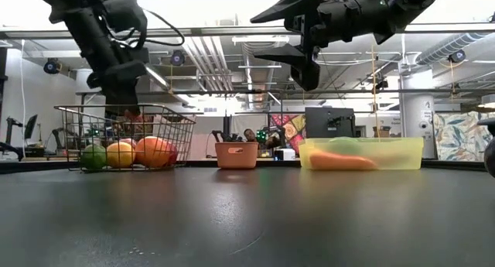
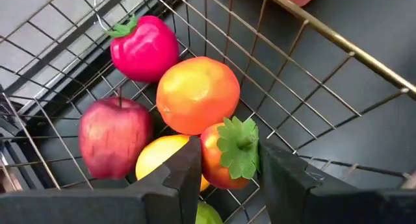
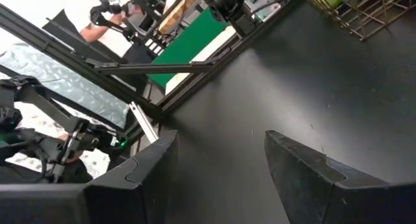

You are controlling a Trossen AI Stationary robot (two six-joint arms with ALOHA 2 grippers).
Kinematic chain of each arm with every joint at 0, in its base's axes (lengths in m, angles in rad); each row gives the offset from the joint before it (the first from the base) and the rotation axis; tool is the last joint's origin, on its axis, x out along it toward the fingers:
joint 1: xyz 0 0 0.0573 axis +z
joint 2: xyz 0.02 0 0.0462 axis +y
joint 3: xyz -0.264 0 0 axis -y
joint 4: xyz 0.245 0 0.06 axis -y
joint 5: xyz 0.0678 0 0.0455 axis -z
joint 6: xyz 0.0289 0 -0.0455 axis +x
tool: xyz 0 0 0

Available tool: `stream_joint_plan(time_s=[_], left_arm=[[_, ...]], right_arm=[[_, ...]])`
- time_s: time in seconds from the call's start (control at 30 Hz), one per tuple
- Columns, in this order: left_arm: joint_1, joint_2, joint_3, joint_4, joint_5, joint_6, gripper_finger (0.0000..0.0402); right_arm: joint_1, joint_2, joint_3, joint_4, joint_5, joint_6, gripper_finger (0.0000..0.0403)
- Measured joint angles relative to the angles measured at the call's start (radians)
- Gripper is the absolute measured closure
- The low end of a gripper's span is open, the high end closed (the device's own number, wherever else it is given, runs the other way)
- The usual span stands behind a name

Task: Sort produce into baskets
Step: Put the orange cherry tomato into the wire basket, then put the purple onion into the yellow bin

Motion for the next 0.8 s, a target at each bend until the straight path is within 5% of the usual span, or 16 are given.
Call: stream_joint_plan(time_s=[0.53,0.8], left_arm=[[0.002,0.063,0.000,0.000,-0.069,0.007,0.0207],[0.002,0.053,0.000,0.000,-0.071,0.009,0.0198]], right_arm=[[0.000,0.000,0.000,-0.015,-0.008,-0.001,0.0183],[0.000,0.000,0.000,-0.032,-0.008,0.016,0.0183]])
